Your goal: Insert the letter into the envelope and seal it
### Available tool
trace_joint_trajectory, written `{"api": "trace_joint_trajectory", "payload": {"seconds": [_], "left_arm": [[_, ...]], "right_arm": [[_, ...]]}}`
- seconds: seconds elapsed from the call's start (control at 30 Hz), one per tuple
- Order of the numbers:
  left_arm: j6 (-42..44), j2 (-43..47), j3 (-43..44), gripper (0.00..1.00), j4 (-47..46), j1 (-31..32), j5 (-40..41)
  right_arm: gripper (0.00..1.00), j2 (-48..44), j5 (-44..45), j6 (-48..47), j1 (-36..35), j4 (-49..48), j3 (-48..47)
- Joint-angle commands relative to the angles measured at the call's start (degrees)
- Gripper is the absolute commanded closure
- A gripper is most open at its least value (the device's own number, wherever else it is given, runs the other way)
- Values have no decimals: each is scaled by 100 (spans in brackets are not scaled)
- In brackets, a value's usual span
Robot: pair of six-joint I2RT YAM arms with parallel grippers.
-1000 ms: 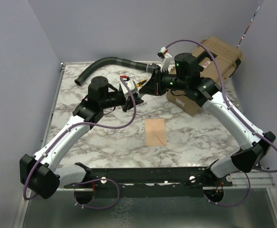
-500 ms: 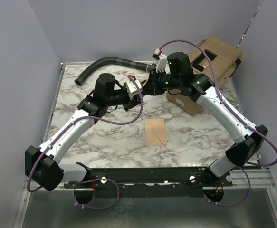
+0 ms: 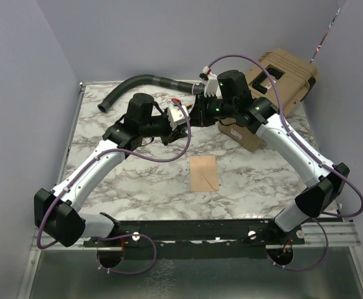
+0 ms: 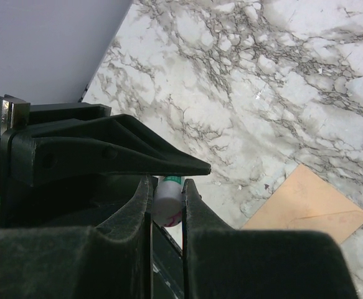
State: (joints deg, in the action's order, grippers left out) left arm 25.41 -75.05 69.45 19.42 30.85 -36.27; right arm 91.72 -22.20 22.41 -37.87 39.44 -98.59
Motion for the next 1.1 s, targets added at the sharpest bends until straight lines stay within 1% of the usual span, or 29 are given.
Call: {"api": "trace_joint_trajectory", "payload": {"seconds": [0.0,0.03,0.1,0.23,0.33,0.5,0.67,0.77,0.9,1.07], "left_arm": [[105,131,562,100,-1013,155,-698],[61,165,583,100,-1070,160,-727],[-13,231,604,100,-1184,190,-781],[-216,340,563,100,-1545,227,-824],[-281,321,587,100,-1736,233,-801],[-473,228,629,100,-2058,228,-936],[-415,236,728,100,-2170,234,-890],[-353,235,750,100,-2194,230,-807],[-308,200,713,100,-2334,228,-764],[-346,240,612,100,-2357,221,-718]], "right_arm": [[99,115,-775,407,-198,199,558],[99,163,-882,387,-263,281,588],[99,175,-744,408,-330,393,688],[99,-93,-695,730,-380,-22,1212],[99,-87,-649,848,-498,-90,1468],[99,-193,-471,1197,-713,-630,2155],[99,-35,-116,1211,-998,-584,2337],[99,76,-45,1284,-1061,-523,2473],[99,165,-80,1517,-1153,-763,2850],[99,113,16,1653,-1188,-781,2896]]}}
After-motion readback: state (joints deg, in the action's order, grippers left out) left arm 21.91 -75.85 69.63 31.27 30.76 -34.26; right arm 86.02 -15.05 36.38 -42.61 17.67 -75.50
